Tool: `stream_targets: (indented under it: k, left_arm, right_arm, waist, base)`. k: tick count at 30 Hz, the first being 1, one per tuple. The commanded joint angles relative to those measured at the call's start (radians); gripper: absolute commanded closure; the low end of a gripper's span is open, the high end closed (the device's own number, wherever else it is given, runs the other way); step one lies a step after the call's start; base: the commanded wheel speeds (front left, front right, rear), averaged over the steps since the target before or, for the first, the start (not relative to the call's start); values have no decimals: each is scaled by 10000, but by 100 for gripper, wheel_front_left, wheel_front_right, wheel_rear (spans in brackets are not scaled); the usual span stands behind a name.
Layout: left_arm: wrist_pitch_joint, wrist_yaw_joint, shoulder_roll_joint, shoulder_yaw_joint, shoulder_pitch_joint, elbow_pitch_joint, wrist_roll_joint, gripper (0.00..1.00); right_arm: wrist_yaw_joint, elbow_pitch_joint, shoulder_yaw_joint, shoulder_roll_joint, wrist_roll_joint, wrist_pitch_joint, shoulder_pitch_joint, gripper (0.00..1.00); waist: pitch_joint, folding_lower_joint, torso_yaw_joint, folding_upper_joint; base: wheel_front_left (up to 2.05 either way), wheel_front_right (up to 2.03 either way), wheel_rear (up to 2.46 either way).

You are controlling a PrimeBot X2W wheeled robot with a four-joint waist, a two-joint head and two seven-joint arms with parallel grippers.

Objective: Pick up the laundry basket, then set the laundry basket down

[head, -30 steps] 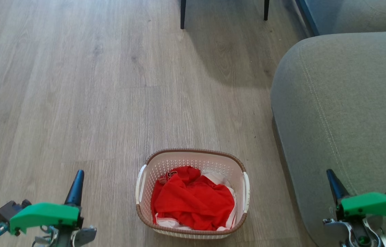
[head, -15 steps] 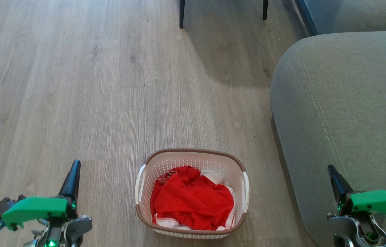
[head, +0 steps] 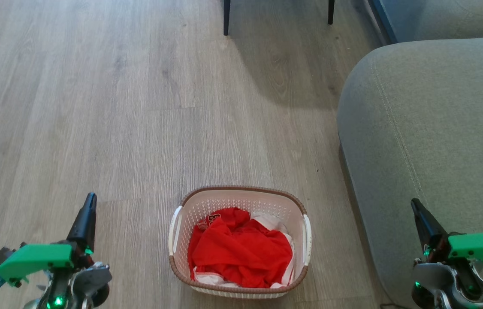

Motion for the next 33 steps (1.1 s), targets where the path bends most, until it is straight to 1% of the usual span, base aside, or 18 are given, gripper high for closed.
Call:
stream_targets:
  k: [1,33]
  left_arm:
    - [45,-67,34,348,-596,-290,-10,100]
    - [64,-67,19,371,-598,-291,9,100]
  right_arm:
    - [-15,-361,159,-197,23,58,-481,100]
    - [-15,-358,100,-156,-26,106,-486,100]
  waist:
    - [0,0,1,0]
    - [0,0,1,0]
  base:
    - [0,0,0]
    - [0,0,0]
